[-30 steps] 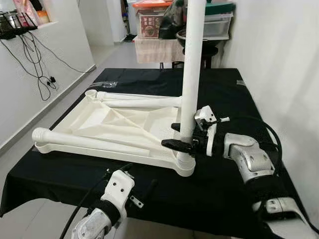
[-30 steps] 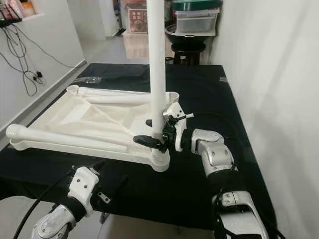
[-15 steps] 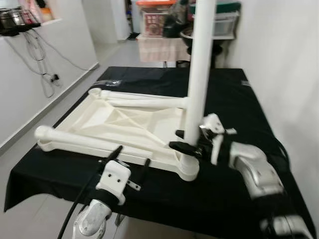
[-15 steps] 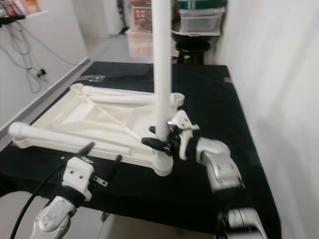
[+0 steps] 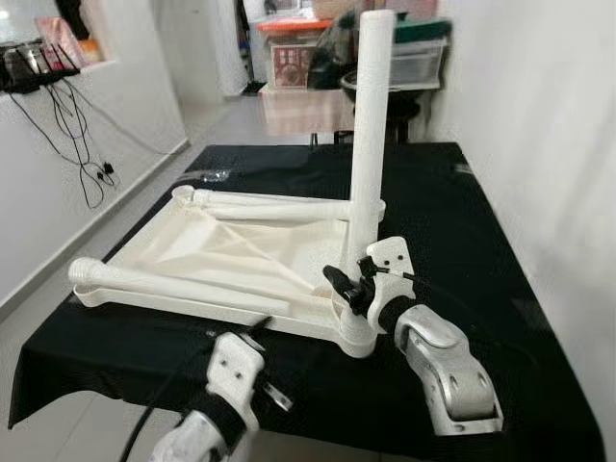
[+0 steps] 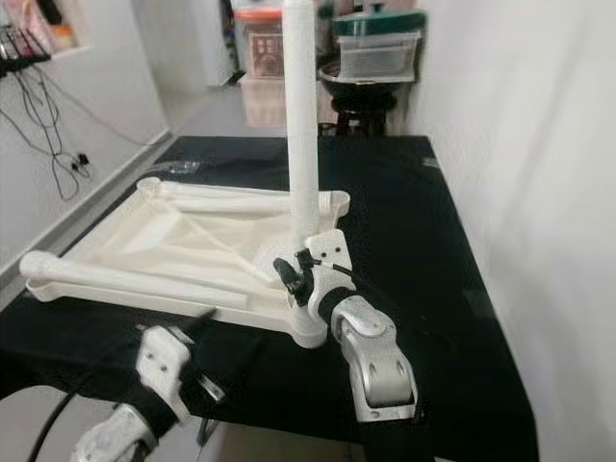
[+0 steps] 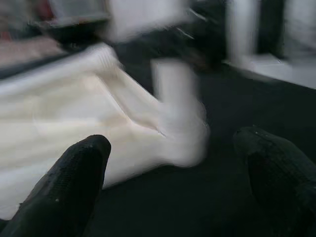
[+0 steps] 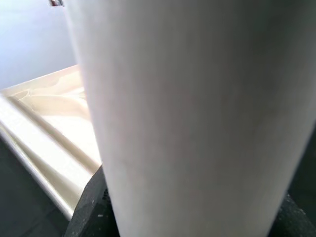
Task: Building children table
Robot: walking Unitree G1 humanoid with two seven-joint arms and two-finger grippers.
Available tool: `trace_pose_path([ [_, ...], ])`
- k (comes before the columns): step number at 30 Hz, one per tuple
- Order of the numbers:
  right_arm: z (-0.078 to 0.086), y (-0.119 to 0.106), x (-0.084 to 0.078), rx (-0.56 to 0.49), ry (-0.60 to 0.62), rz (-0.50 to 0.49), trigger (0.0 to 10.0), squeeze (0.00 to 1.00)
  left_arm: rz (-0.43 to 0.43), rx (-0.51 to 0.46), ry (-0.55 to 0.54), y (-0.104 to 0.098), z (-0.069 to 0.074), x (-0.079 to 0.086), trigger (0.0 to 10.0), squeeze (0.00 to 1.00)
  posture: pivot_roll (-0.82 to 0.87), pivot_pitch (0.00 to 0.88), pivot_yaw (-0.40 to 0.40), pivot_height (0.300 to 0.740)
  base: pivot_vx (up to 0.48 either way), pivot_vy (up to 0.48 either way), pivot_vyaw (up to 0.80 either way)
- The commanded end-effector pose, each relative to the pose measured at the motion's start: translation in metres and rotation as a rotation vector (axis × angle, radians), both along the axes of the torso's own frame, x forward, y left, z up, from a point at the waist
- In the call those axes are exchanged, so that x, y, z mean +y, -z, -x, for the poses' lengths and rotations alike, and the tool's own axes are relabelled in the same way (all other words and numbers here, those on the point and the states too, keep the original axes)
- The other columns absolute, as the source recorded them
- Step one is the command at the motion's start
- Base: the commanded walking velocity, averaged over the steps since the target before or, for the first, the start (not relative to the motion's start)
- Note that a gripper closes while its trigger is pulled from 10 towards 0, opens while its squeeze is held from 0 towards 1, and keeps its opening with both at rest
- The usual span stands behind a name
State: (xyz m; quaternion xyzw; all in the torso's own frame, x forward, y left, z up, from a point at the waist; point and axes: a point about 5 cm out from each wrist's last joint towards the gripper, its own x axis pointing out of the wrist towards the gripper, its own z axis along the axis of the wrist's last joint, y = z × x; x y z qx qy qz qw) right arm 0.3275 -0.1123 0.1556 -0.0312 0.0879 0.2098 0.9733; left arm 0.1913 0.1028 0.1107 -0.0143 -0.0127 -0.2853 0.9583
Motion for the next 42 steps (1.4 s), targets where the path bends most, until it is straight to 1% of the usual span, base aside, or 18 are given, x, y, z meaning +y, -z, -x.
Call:
trace_pose_path([
  [1, -0.001, 0.019, -0.01, 0.104, 0.069, 0.009, 0.0, 0.0, 0.005, 0.065, -0.026, 0.007, 0.002, 0.006, 10.0, 0.0, -0.01, 0.0, 0.051, 0.74, 0.0, 0.0, 0.0],
  [2, -0.003, 0.014, -0.011, 0.1, 0.084, 0.008, 5.2, 0.0, 0.037, 0.091, -0.051, 0.009, 0.004, 0.009, 10.0, 0.0, -0.01, 0.0, 0.05, 0.74, 0.0, 0.0, 0.0],
  [3, -0.005, 0.01, -0.012, 0.096, 0.09, 0.004, 5.2, 0.0, 0.055, 0.107, -0.07, 0.01, 0.005, 0.011, 10.0, 0.0, -0.01, 0.0, 0.05, 0.74, 0.0, 0.0, 0.0],
  [4, -0.008, 0.005, -0.013, 0.088, 0.082, 0.005, 10.0, 0.0, 0.049, 0.108, -0.075, 0.011, 0.004, 0.01, 10.0, 0.0, 0.0, 0.0, 0.046, 0.74, 0.0, 0.0, 0.0],
  [7, -0.01, -0.001, -0.012, 0.087, 0.05, -0.004, 10.0, 0.0, 0.04, 0.11, -0.067, 0.012, 0.003, 0.009, 10.0, 0.0, 0.01, 0.0, 0.04, 0.74, 0.0, 0.0, 0.0],
  [14, -0.023, -0.016, -0.012, -0.014, -0.19, -0.125, 10.0, 0.0, 0.047, 0.128, -0.045, 0.01, 0.002, 0.006, 10.0, 0.0, 0.02, 0.0, 0.035, 0.74, 0.0, 0.0, 0.0],
  [15, -0.022, -0.014, -0.014, -0.015, -0.272, -0.115, 10.0, 1.0, 0.048, 0.128, -0.045, 0.01, 0.002, 0.006, 10.0, 0.0, 0.03, 0.0, 0.024, 0.74, 0.0, 0.0, 0.0],
  [16, -0.018, -0.011, -0.016, 0.002, -0.378, -0.112, 10.0, 1.0, 0.047, 0.124, -0.043, 0.009, 0.002, 0.005, 10.0, 0.0, 0.03, 0.0, 0.023, 0.74, 0.0, 0.0, 0.0],
  [17, -0.018, -0.011, -0.016, 0.002, -0.378, -0.112, 10.0, 1.0, 0.047, 0.124, -0.043, 0.009, 0.002, 0.005, 10.0, 0.0, 0.03, 0.0, 0.023, 0.74, 0.0, 0.0, 0.0],
  [19, -0.01, -0.007, -0.02, 0.014, -0.52, -0.067, 10.0, 1.0, 0.046, 0.118, -0.041, 0.008, 0.001, 0.005, 10.0, 0.0, 0.04, 0.0, 0.017, 0.74, 0.0, 0.0, 0.0],
  [22, -0.007, -0.006, -0.023, 0.026, -0.565, -0.059, 10.0, 1.0, 0.051, 0.117, -0.041, 0.008, 0.001, 0.005, 10.0, 0.0, 0.04, 0.0, 0.017, 0.74, 0.0, 0.0, 0.0],
  [23, 0.0, -0.003, -0.027, 0.05, -0.646, -0.055, 10.0, 0.9, 0.056, 0.116, -0.04, 0.007, 0.001, 0.004, 10.0, 0.0, 0.06, 0.0, 0.004, 0.74, 0.0, 0.0, 0.0],
  [24, 0.0, -0.003, -0.027, 0.05, -0.646, -0.055, 10.0, 0.9, 0.056, 0.116, -0.04, 0.007, 0.001, 0.004, 10.0, 0.0, 0.06, 0.0, 0.004, 0.74, 0.0, 0.0, 0.0],
  [25, 0.006, -0.001, -0.029, 0.07, -0.714, -0.053, 10.0, 0.0, 0.059, 0.115, -0.039, 0.007, 0.0, 0.004, 10.0, 0.0, 0.06, 0.0, 0.002, 0.74, 0.0, 0.0, 0.0],
  [28, 0.01, 0.0, -0.032, 0.09, -0.783, -0.064, 10.0, 0.0, 0.056, 0.11, -0.03, 0.006, -0.001, 0.004, 10.0, 0.0, 0.07, 0.0, 0.001, 0.74, 0.0, 0.0, 0.0],
  [32, 0.003, 0.001, -0.029, 0.079, -0.801, -0.047, 10.0, 0.0, 0.055, 0.101, -0.022, 0.006, -0.004, 0.003, 10.0, 0.0, 0.07, 0.0, -0.002, 0.74, 0.0, 0.0, 0.0],
  [33, -0.001, 0.002, -0.028, 0.069, -0.795, -0.036, 0.2, 0.0, 0.056, 0.1, -0.021, 0.005, -0.005, 0.003, 10.0, 0.0, 0.07, 0.0, -0.005, 0.74, 0.0, 0.0, 0.0],
  [42, -0.002, 0.006, -0.039, 0.102, -0.825, -0.052, 0.0, 0.0, 0.08, 0.098, -0.022, 0.006, -0.011, 0.003, 10.0, 0.0, 0.07, 0.0, -0.015, 0.74, 0.0, 0.0, 0.0],
])
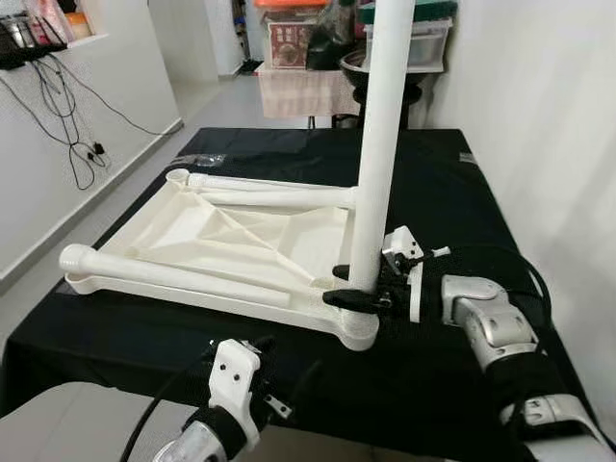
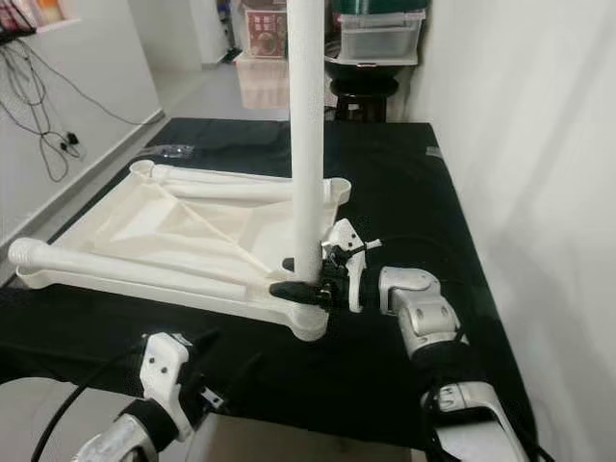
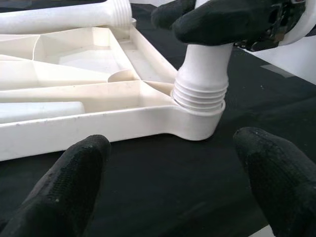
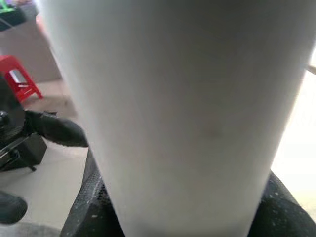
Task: Building children table
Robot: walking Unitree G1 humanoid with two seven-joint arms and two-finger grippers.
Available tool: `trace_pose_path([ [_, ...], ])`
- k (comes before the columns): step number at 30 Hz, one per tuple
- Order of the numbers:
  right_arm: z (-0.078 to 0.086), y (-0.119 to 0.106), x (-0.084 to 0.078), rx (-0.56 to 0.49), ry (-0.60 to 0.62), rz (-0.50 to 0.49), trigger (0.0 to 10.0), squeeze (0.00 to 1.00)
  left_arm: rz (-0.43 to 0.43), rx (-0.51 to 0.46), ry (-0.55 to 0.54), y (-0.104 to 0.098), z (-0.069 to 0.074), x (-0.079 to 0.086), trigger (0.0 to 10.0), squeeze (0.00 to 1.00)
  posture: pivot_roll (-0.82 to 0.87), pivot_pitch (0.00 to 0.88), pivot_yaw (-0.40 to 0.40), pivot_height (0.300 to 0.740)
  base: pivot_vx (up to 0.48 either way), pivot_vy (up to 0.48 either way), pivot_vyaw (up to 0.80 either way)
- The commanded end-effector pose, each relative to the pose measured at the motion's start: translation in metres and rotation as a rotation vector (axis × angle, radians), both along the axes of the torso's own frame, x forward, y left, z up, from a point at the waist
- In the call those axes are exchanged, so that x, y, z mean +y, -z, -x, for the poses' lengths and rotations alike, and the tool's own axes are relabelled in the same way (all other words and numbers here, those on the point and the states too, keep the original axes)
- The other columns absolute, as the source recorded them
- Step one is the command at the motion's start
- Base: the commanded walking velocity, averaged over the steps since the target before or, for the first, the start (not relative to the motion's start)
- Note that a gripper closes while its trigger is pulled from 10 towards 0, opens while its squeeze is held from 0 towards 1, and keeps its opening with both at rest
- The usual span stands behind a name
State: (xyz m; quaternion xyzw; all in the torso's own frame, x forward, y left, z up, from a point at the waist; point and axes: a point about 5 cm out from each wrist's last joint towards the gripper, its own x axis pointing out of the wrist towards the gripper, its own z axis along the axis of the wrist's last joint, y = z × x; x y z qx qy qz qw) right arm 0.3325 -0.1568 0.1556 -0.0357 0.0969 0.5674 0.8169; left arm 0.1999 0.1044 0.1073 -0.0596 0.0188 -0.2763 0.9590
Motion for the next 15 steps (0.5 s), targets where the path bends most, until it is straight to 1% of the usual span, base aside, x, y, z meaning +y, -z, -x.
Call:
trace_pose_path([
  [1, 0.003, 0.009, 0.003, 0.037, -0.03, 0.008, 0.0, 0.0, 0.013, 0.01, -0.006, 0.003, -0.004, 0.002, 10.0, 0.0, 0.06, 0.0, -0.015, 0.74, 0.0, 0.0, 0.0],
  [3, 0.004, 0.012, 0.0, 0.036, -0.007, 0.019, 0.0, 0.0, 0.013, 0.009, -0.005, 0.004, -0.004, 0.002, 10.0, 0.0, 0.06, 0.0, -0.015, 0.74, 0.0, 0.0, 0.0],
  [4, 0.006, 0.018, -0.001, 0.036, 0.051, 0.04, 0.0, 0.0, 0.013, 0.008, -0.006, 0.004, -0.005, 0.003, 10.0, 0.0, 0.05, 0.0, -0.016, 0.74, 0.0, 0.0, 0.0],
  [5, 0.01, 0.034, -0.001, 0.045, 0.226, 0.124, 0.0, 0.0, 0.011, 0.005, -0.008, 0.004, -0.004, 0.003, 10.0, 0.0, 0.06, 0.0, -0.028, 0.74, 0.0, 0.0, 0.0],
  [6, 0.01, 0.034, -0.001, 0.045, 0.226, 0.124, 0.0, 0.0, 0.011, 0.005, -0.008, 0.004, -0.004, 0.003, 10.0, 0.0, 0.06, 0.0, -0.028, 0.74, 0.0, 0.0, 0.0],
  [7, 0.011, 0.045, 0.0, 0.031, 0.408, 0.218, 0.0, 0.0, 0.009, 0.003, -0.01, 0.004, -0.004, 0.003, 10.0, 0.0, 0.06, 0.0, -0.03, 0.74, 0.0, 0.0, 0.0],
  [8, 0.01, 0.051, -0.002, 0.013, 0.596, 0.29, 0.0, 0.0, 0.008, 0.002, -0.011, 0.004, -0.004, 0.004, 10.0, 0.0, 0.05, 0.0, -0.026, 0.74, 0.0, 0.0, 0.0],
  [9, 0.01, 0.051, -0.002, 0.013, 0.596, 0.29, 0.0, 0.0, 0.008, 0.002, -0.011, 0.004, -0.004, 0.004, 10.0, 0.0, 0.05, 0.0, -0.026, 0.74, 0.0, 0.0, 0.0],
  [10, 0.029, 0.061, 0.01, 0.071, 0.703, 0.263, 0.0, 0.0, 0.007, 0.002, -0.014, 0.004, -0.004, 0.005, 10.0, 0.0, 0.05, 0.0, -0.016, 0.74, 0.0, 0.0, 0.0],
  [11, 0.044, 0.065, 0.017, 0.123, 0.762, 0.23, 0.0, 0.0, 0.008, 0.002, -0.015, 0.004, -0.004, 0.005, 10.0, 0.0, 0.05, 0.0, -0.016, 0.74, 0.0, 0.0, 0.0],
  [12, 0.044, 0.065, 0.017, 0.123, 0.762, 0.23, 0.0, 0.0, 0.008, 0.002, -0.015, 0.004, -0.004, 0.005, 10.0, 0.0, 0.05, 0.0, -0.016, 0.74, 0.0, 0.0, 0.0],
  [13, 0.053, 0.068, 0.025, 0.143, 0.761, 0.218, 0.0, 0.0, 0.007, 0.002, -0.012, 0.004, -0.005, 0.006, 10.0, 0.0, 0.03, 0.0, 0.0, 0.74, 0.0, 0.0, 0.0],
  [15, 0.052, 0.069, 0.027, 0.14, 0.765, 0.218, 0.0, 0.0, 0.009, 0.005, -0.003, 0.005, -0.006, 0.005, 10.0, 0.0, 0.03, 0.0, 0.001, 0.74, 0.0, 0.0, 0.0],
])
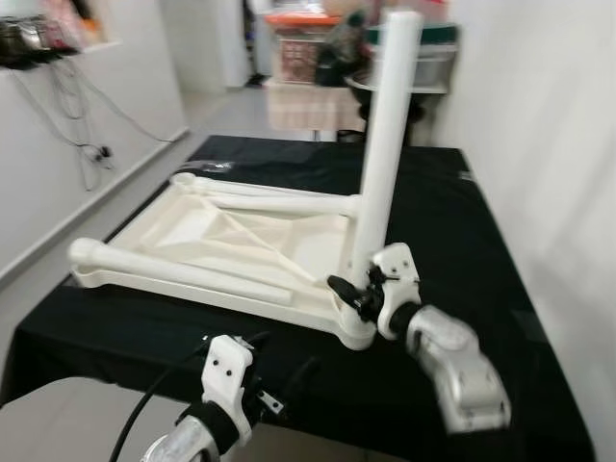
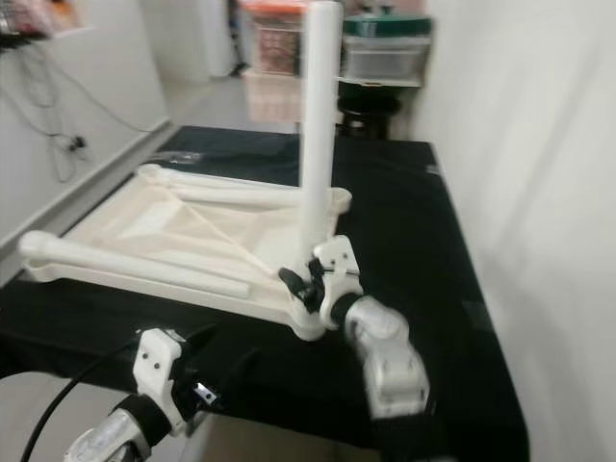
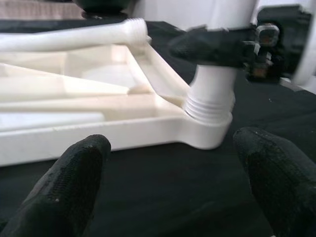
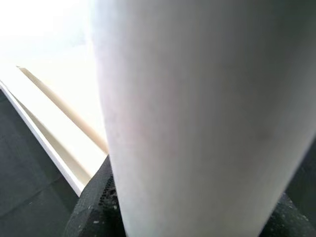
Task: Building children table
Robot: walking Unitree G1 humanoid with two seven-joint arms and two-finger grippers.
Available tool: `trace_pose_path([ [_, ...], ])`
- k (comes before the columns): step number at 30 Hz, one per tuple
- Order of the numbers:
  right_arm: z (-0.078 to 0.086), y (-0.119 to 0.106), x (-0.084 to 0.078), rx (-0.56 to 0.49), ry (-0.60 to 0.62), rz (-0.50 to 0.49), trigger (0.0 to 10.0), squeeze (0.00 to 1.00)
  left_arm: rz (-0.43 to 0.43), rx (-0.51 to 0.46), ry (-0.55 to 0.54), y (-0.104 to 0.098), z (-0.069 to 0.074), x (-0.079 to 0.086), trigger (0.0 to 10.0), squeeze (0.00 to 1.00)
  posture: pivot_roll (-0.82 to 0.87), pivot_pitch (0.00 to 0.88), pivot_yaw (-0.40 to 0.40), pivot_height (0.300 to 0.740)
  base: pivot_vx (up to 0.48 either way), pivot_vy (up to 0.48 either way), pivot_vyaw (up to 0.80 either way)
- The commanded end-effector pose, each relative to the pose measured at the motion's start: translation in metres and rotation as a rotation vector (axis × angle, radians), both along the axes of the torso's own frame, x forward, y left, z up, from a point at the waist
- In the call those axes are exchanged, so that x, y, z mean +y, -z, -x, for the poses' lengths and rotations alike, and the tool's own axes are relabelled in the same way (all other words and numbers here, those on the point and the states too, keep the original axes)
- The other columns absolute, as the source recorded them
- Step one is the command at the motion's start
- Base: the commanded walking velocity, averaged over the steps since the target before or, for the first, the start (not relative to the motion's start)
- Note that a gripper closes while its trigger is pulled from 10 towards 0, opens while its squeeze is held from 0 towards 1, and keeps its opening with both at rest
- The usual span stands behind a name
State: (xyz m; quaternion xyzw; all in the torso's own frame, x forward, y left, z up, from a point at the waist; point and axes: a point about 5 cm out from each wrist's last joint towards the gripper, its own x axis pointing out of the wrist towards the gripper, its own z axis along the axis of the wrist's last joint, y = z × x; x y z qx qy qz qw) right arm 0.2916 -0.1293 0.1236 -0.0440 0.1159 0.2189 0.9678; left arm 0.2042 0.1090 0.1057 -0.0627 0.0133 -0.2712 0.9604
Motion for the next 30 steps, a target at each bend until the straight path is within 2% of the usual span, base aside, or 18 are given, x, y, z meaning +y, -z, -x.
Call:
trace_pose_path([
  [1, 0.011, 0.037, -0.001, 0.201, 0.02, 0.05, 0.0, 0.0, 0.001, 0.013, 0.009, 0.003, -0.001, 0.001, 10.0, 0.0, 0.03, 0.0, 0.001, 0.74, 0.0, 0.0, 0.0],
  [3, 0.004, 0.036, 0.0, 0.185, 0.013, 0.067, 0.0, 0.0, 0.0, 0.015, 0.02, 0.004, -0.002, 0.0, 10.0, 0.0, 0.03, 0.0, -0.002, 0.74, 0.0, 0.0, 0.0],
  [4, -0.002, 0.033, -0.001, 0.167, 0.022, 0.074, 10.0, 0.0, -0.002, 0.016, 0.027, 0.004, -0.003, 0.0, 10.0, 0.0, 0.03, 0.0, -0.002, 0.74, 0.0, 0.0, 0.0],
  [5, -0.002, 0.033, -0.001, 0.167, 0.022, 0.074, 10.0, 0.0, -0.002, 0.016, 0.027, 0.004, -0.003, 0.0, 10.0, 0.0, 0.03, 0.0, -0.002, 0.74, 0.0, 0.0, 0.0],
  [6, -0.006, 0.024, 0.007, 0.14, -0.025, 0.016, 10.0, 0.21, -0.002, 0.016, 0.029, 0.004, -0.005, 0.0, 10.0, 0.0, 0.03, 0.0, 0.001, 0.74, 0.0, 0.0, 0.0],
  [7, -0.006, 0.024, 0.007, 0.14, -0.025, 0.016, 10.0, 0.21, -0.002, 0.016, 0.029, 0.004, -0.005, 0.0, 10.0, 0.0, 0.03, 0.0, 0.001, 0.74, 0.0, 0.0, 0.0],
  [8, -0.008, 0.018, 0.013, 0.137, -0.095, -0.049, 10.0, 1.0, -0.002, 0.014, 0.027, 0.004, -0.006, 0.0, 10.0, 0.0, 0.03, 0.0, 0.003, 0.74, 0.0, 0.0, 0.0],
  [10, -0.015, 0.001, 0.022, 0.087, -0.214, -0.146, 10.0, 1.0, -0.003, 0.013, 0.025, 0.004, -0.008, -0.001, 10.0, 0.0, 0.03, 0.0, 0.006, 0.74, 0.0, 0.0, 0.0],
  [13, -0.02, -0.016, 0.024, 0.026, -0.303, -0.212, 10.0, 1.0, -0.005, 0.012, 0.025, 0.005, -0.01, -0.001, 10.0, 0.0, 0.03, 0.0, 0.008, 0.74, 0.0, 0.0, 0.0],
  [14, -0.02, -0.021, 0.02, 0.01, -0.406, -0.211, 10.0, 0.0, -0.005, 0.013, 0.026, 0.005, -0.011, -0.002, 10.0, 0.0, 0.04, 0.0, 0.008, 0.74, 0.0, 0.0, 0.0],
  [15, -0.02, -0.022, 0.016, 0.009, -0.469, -0.203, 10.0, 0.0, -0.004, 0.013, 0.028, 0.005, -0.012, -0.002, 10.0, 0.0, 0.04, 0.0, 0.008, 0.74, 0.0, 0.0, 0.0],
  [16, -0.02, -0.022, 0.016, 0.009, -0.469, -0.203, 10.0, 0.0, -0.004, 0.013, 0.028, 0.005, -0.012, -0.002, 10.0, 0.0, 0.04, 0.0, 0.008, 0.74, 0.0, 0.0, 0.0],
  [18, -0.022, -0.026, 0.003, 0.023, -0.608, -0.2, 10.0, 0.0, -0.004, 0.014, 0.029, 0.005, -0.013, -0.002, 10.0, 0.0, 0.05, 0.0, 0.001, 0.74, 0.0, 0.0, 0.0],
  [21, -0.022, -0.026, 0.003, 0.023, -0.608, -0.2, 10.0, 0.0, -0.004, 0.014, 0.029, 0.005, -0.013, -0.002, 10.0, 0.0, 0.05, 0.0, 0.001, 0.74, 0.0, 0.0, 0.0],
  [24, -0.033, -0.036, -0.006, 0.003, -0.717, -0.192, 10.0, 0.0, -0.005, 0.013, 0.031, 0.006, -0.016, -0.003, 10.0, 0.0, 0.05, 0.0, -0.001, 0.74, 0.0, 0.0, 0.0],
  [28, -0.037, -0.038, -0.006, -0.003, -0.729, -0.19, 10.0, 0.0, -0.005, 0.012, 0.031, 0.006, -0.016, -0.003, 10.0, 0.0, 0.05, 0.0, -0.004, 0.74, 0.0, 0.0, 0.0],
  [29, -0.041, -0.04, -0.005, -0.01, -0.733, -0.192, 0.5, 0.0, -0.006, 0.012, 0.029, 0.006, -0.017, -0.004, 10.0, 0.0, 0.05, 0.0, -0.003, 0.74, 0.0, 0.0, 0.0],
  [30, -0.041, -0.04, -0.005, -0.01, -0.733, -0.192, 0.5, 0.0, -0.006, 0.012, 0.029, 0.006, -0.017, -0.004, 10.0, 0.0, 0.05, 0.0, -0.003, 0.74, 0.0, 0.0, 0.0],
])
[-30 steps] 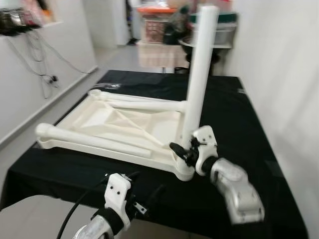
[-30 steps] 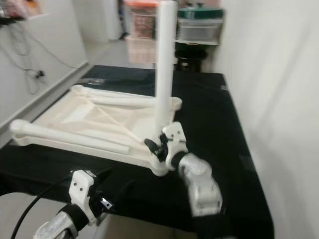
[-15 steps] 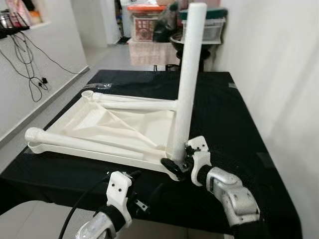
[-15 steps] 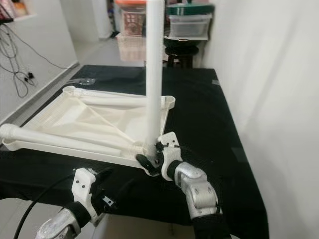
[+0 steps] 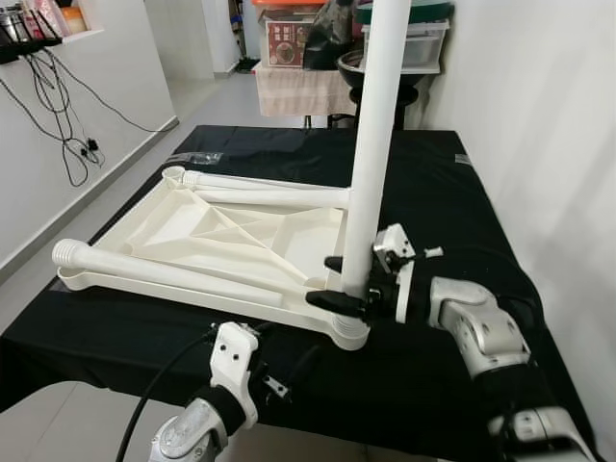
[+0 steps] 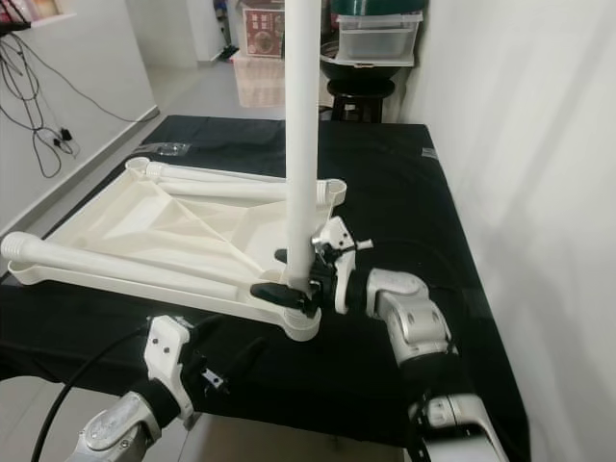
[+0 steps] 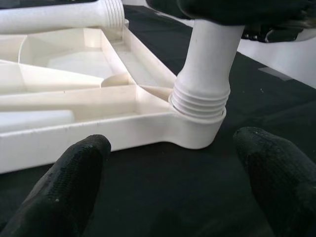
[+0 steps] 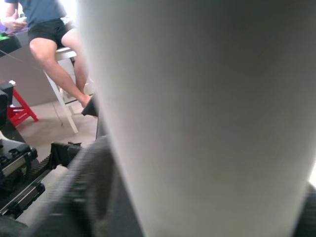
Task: Building children table
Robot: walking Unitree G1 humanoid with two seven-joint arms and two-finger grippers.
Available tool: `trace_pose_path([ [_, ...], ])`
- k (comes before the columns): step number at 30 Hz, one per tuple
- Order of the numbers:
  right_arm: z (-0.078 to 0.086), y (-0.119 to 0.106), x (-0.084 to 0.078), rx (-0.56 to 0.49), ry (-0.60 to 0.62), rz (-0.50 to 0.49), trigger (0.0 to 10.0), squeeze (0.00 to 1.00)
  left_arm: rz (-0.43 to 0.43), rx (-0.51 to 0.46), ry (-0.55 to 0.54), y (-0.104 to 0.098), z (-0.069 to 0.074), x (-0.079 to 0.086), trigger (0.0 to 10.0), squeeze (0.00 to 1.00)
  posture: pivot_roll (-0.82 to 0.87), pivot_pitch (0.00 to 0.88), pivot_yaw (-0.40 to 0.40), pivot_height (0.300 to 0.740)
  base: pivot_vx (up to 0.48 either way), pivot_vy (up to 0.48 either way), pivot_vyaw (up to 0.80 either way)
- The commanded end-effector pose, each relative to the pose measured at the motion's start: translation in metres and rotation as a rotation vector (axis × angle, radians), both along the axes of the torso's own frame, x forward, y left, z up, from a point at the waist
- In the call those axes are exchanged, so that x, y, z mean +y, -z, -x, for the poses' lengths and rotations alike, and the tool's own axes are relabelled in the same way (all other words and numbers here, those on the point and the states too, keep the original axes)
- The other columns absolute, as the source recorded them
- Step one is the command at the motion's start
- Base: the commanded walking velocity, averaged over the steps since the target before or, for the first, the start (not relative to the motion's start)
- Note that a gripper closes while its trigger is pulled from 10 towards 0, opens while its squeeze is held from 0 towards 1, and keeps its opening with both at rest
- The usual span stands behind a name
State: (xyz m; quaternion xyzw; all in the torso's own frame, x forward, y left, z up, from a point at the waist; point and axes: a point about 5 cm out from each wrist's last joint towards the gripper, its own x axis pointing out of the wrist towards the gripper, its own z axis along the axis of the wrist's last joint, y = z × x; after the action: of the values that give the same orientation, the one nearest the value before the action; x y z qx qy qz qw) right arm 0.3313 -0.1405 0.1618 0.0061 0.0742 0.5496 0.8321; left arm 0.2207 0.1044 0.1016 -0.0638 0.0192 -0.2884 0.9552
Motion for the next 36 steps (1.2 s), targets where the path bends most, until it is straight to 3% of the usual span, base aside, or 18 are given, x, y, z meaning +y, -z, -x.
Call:
trace_pose_path([
  [1, -0.001, -0.002, 0.006, -0.01, -0.025, -0.012, 0.5, 0.0, -0.006, 0.002, -0.007, 0.002, 0.0, 0.001, 10.0, 0.0, 0.05, 0.0, -0.003, 0.74, 0.0, 0.0, 0.0],
  [2, -0.004, -0.003, 0.007, -0.013, -0.033, -0.016, 0.0, 0.0, -0.007, 0.002, -0.008, 0.003, -0.001, 0.0, 10.0, 0.0, 0.05, 0.0, -0.006, 0.74, 0.0, 0.0, 0.0],
  [8, -0.005, 0.005, 0.012, -0.015, 0.004, -0.003, 0.0, 0.0, -0.006, 0.001, -0.012, 0.004, -0.003, -0.002, 10.0, 0.0, 0.04, 0.0, -0.007, 0.74, 0.0, 0.0, 0.0],
  [13, -0.002, 0.017, 0.012, -0.001, 0.129, 0.018, 0.0, 0.0, -0.006, 0.0, -0.013, 0.004, -0.003, -0.002, 10.0, 0.0, 0.03, 0.0, -0.006, 0.74, 0.0, 0.0, 0.0],
  [15, 0.002, 0.024, 0.015, 0.002, 0.218, 0.034, 0.0, 0.0, -0.006, 0.0, -0.014, 0.004, -0.003, -0.002, 10.0, 0.0, 0.02, 0.0, -0.01, 0.74, 0.0, 0.0, 0.0],
  [16, 0.0, 0.031, 0.015, 0.01, 0.449, 0.058, 0.0, 0.0, -0.007, -0.001, -0.015, 0.004, -0.003, -0.001, 10.0, 0.0, 0.02, 0.0, -0.011, 0.74, 0.0, 0.0, 0.0],
  [17, 0.0, 0.031, 0.015, 0.01, 0.449, 0.058, 0.0, 0.0, -0.007, -0.001, -0.015, 0.004, -0.003, -0.001, 10.0, 0.0, 0.02, 0.0, -0.011, 0.74, 0.0, 0.0, 0.0],
  [18, 0.005, 0.043, 0.012, 0.068, 0.687, 0.078, 0.0, 0.0, -0.007, -0.003, -0.016, 0.003, -0.004, 0.0, 10.0, 0.0, 0.01, 0.0, -0.009, 0.74, 0.0, 0.0, 0.0],
  [19, 0.005, 0.043, 0.012, 0.068, 0.687, 0.078, 0.0, 0.0, -0.007, -0.003, -0.016, 0.003, -0.004, 0.0, 10.0, 0.0, 0.01, 0.0, -0.009, 0.74, 0.0, 0.0, 0.0],
  [20, 0.018, 0.058, 0.016, 0.127, 0.796, 0.102, 0.0, 0.0, -0.007, -0.004, -0.018, 0.003, -0.004, 0.0, 10.0, 0.0, 0.0, 0.0, -0.005, 0.74, 0.0, 0.0, 0.0],
  [22, 0.024, 0.068, 0.022, 0.148, 0.798, 0.14, 0.0, 0.0, -0.006, -0.007, -0.022, 0.002, -0.005, 0.001, 10.0, 0.0, -0.01, 0.0, 0.001, 0.74, 0.0, 0.0, 0.0],
  [25, 0.012, 0.068, 0.029, 0.112, 0.75, 0.144, 0.0, 0.0, -0.005, -0.012, -0.029, 0.002, -0.009, 0.001, 10.0, 0.0, 0.01, 0.0, -0.02, 0.74, 0.0, 0.0, 0.0],
  [30, 0.009, 0.068, 0.033, 0.093, 0.738, 0.148, 0.0, 0.0, -0.007, -0.016, -0.04, 0.001, -0.011, 0.002, 10.0, 0.0, 0.01, 0.0, -0.012, 0.74, 0.0, 0.0, 0.0],
  [31, 0.008, 0.065, 0.034, 0.092, 0.74, 0.136, 10.0, 0.0, -0.007, -0.017, -0.045, 0.001, -0.012, 0.003, 10.0, 0.0, 0.01, 0.0, -0.013, 0.74, 0.0, 0.0, 0.0],
  [34, 0.008, 0.06, 0.034, 0.103, 0.735, 0.101, 10.0, 0.0, -0.007, -0.017, -0.046, 0.001, -0.013, 0.003, 10.0, 0.0, 0.01, 0.0, -0.009, 0.74, 0.0, 0.0, 0.0],
  [35, 0.007, 0.052, 0.035, 0.087, 0.7, 0.072, 10.0, 1.0, -0.006, -0.019, -0.05, 0.0, -0.015, 0.004, 10.0, 0.0, 0.01, 0.0, -0.005, 0.74, 0.0, 0.0, 0.0],
  [36, 0.007, 0.052, 0.035, 0.087, 0.7, 0.072, 10.0, 1.0, -0.006, -0.019, -0.05, 0.0, -0.015, 0.004, 10.0, 0.0, 0.01, 0.0, -0.005, 0.74, 0.0, 0.0, 0.0],
])
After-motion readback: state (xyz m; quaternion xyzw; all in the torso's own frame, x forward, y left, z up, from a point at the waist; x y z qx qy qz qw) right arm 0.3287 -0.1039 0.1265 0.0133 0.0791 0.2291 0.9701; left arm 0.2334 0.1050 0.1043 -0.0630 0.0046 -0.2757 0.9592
